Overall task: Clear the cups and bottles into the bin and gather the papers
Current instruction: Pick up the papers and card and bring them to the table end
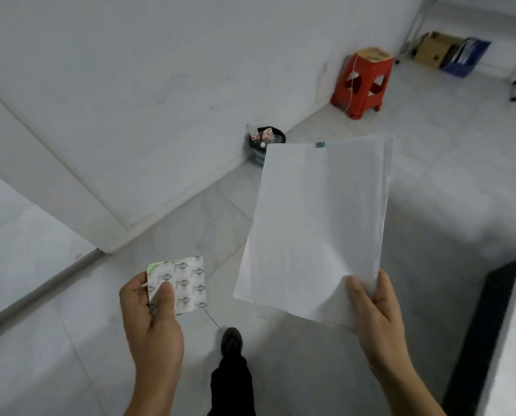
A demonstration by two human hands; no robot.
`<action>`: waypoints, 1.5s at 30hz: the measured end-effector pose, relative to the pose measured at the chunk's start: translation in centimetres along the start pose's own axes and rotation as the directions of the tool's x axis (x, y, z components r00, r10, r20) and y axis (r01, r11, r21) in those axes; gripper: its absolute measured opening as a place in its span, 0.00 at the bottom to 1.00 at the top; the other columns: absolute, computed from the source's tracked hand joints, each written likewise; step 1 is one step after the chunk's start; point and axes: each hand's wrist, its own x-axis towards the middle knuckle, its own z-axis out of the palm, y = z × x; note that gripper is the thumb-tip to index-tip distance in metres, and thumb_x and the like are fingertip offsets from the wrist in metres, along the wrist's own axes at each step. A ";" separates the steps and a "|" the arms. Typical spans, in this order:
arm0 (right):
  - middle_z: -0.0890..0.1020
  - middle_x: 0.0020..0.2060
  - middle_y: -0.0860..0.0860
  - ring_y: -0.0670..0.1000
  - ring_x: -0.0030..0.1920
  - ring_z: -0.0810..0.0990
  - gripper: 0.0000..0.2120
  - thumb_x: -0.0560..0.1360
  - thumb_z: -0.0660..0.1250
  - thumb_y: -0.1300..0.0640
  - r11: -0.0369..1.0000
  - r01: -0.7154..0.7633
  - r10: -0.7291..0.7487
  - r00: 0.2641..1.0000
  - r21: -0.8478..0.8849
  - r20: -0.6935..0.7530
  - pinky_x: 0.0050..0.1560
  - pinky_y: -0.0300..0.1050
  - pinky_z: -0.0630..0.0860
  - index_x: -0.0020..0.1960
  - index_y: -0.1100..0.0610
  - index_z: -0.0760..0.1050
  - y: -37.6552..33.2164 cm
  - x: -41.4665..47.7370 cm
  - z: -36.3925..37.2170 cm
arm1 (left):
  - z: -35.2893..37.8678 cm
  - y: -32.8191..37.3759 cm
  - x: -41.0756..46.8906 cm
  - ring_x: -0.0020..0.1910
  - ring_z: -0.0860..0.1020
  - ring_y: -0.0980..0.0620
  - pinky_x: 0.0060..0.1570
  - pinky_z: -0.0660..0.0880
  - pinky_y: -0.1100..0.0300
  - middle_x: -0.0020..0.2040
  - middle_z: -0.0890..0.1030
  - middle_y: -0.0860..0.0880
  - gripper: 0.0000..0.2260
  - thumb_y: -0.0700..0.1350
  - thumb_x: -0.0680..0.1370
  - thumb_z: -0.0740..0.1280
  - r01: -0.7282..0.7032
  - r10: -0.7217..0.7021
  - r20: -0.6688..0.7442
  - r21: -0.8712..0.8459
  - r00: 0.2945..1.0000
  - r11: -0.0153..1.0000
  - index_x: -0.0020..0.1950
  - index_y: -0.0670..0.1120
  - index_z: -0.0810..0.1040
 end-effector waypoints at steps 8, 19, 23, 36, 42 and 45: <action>0.83 0.45 0.42 0.47 0.43 0.83 0.10 0.81 0.63 0.56 0.998 -0.048 0.063 0.935 0.050 -0.348 0.44 0.49 0.79 0.52 0.40 0.75 -2.8 13.0 3.3 | 20.2 0.5 15.9 0.52 0.81 0.57 0.47 0.76 0.64 0.54 0.81 0.52 0.10 0.42 0.79 0.64 0.004 -0.002 0.420 -0.003 0.907 1.000 0.57 0.55 0.72; 0.84 0.46 0.43 0.42 0.45 0.83 0.07 0.81 0.62 0.60 0.955 0.032 0.216 0.607 0.295 -0.764 0.42 0.34 0.77 0.56 0.50 0.74 -0.6 27.5 -5.9 | 51.8 2.2 14.7 0.54 0.81 0.51 0.50 0.77 0.57 0.56 0.81 0.50 0.12 0.45 0.77 0.64 -0.064 0.031 0.856 0.002 0.516 0.998 0.55 0.61 0.73; 0.84 0.50 0.45 0.47 0.50 0.82 0.08 0.82 0.63 0.59 0.954 0.038 0.231 0.544 0.298 -0.807 0.50 0.40 0.78 0.59 0.49 0.75 -0.8 36.2 -12.2 | 62.9 4.0 12.2 0.55 0.81 0.48 0.54 0.76 0.51 0.57 0.82 0.47 0.11 0.48 0.75 0.65 -0.062 0.022 0.902 0.005 0.432 0.998 0.53 0.64 0.74; 0.84 0.51 0.47 0.51 0.52 0.83 0.07 0.82 0.63 0.56 0.960 0.016 0.258 0.339 0.280 -0.904 0.51 0.50 0.78 0.59 0.48 0.74 -3.0 57.5 -30.5 | 95.0 4.8 3.5 0.45 0.82 0.63 0.39 0.76 0.72 0.52 0.81 0.51 0.14 0.36 0.82 0.62 -0.030 0.002 0.980 0.004 0.198 1.000 0.54 0.57 0.71; 0.84 0.51 0.46 0.47 0.52 0.83 0.08 0.82 0.62 0.58 0.938 0.034 0.343 0.075 0.346 -0.936 0.51 0.47 0.76 0.58 0.47 0.74 -2.9 64.9 -38.2 | 112.3 4.5 -4.0 0.49 0.82 0.60 0.41 0.77 0.67 0.54 0.81 0.51 0.14 0.38 0.82 0.62 -0.082 -0.047 0.991 0.037 -0.126 0.996 0.54 0.59 0.71; 0.83 0.51 0.45 0.46 0.52 0.83 0.08 0.82 0.62 0.58 0.930 0.058 0.368 -0.082 0.364 -0.926 0.49 0.42 0.75 0.57 0.47 0.74 -3.7 67.8 -41.7 | 119.6 6.0 -8.8 0.49 0.82 0.58 0.41 0.77 0.67 0.54 0.81 0.50 0.14 0.39 0.82 0.62 -0.118 -0.047 0.952 0.012 -0.304 0.993 0.54 0.59 0.70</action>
